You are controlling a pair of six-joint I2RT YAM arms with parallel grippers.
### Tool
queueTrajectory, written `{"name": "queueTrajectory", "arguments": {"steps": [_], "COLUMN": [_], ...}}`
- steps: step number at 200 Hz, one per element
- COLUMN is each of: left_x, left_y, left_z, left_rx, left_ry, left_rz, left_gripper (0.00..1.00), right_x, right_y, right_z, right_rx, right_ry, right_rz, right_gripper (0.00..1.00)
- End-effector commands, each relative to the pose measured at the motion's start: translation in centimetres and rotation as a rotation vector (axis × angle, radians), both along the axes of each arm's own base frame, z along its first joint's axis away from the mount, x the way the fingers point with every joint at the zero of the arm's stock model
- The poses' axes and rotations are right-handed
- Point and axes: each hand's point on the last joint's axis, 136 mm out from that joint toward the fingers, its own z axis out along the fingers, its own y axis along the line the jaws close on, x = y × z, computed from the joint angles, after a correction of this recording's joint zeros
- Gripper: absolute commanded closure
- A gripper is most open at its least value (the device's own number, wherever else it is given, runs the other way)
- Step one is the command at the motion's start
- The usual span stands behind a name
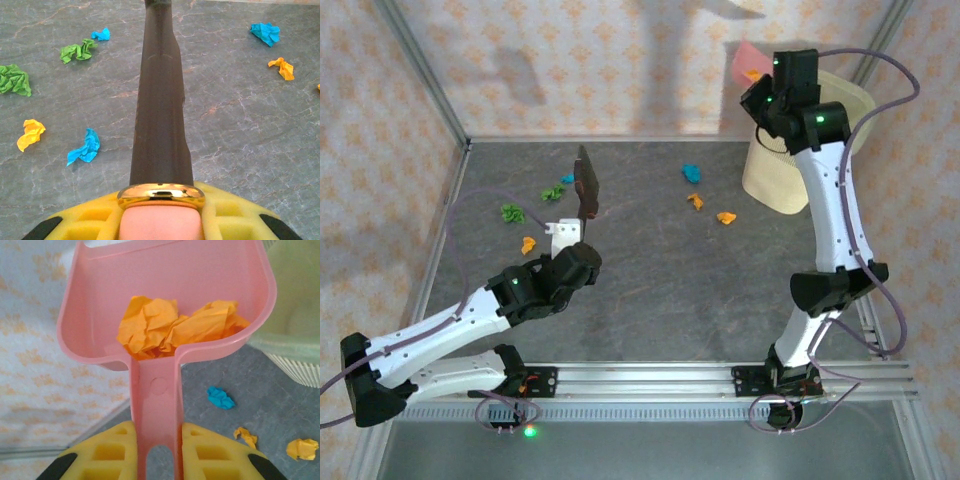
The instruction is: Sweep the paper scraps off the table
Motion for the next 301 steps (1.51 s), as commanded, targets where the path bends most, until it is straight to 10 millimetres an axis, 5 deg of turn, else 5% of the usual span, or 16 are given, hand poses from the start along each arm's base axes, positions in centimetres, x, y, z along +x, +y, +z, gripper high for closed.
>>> {"name": "queueTrajectory", "arguments": {"steps": [1, 83, 195, 301], "left_x": [0.5, 0.2, 0.4, 0.7], "left_y": [0.5, 0.7, 0.7, 0.8], "left_z": [1.1, 1.3, 1.3, 1.0], "left_rx": [-0.032, -0.045, -0.035, -0.009], "left_ry": [-0.06, -0.067, -0.072, -0.07], "left_rz": [0.045, 0.04, 0.047, 0.058], "left_gripper": [1.0, 1.0, 1.0, 1.0], "right_x": [0.6, 2.3, 3.5, 2.7], "right_y": [-0.2, -4.6, -5.6, -7.8], "right_z": [0.0, 0.9, 1.8, 1.1], "right_rx": [0.106, 0.382, 0.826, 1.021], "right_ry": [0.025, 0.007, -0.065, -0.256], "right_rz": [-0.013, -0.218, -0.324, -0.412], "right_gripper": [1.0, 1.0, 1.0, 1.0]}}
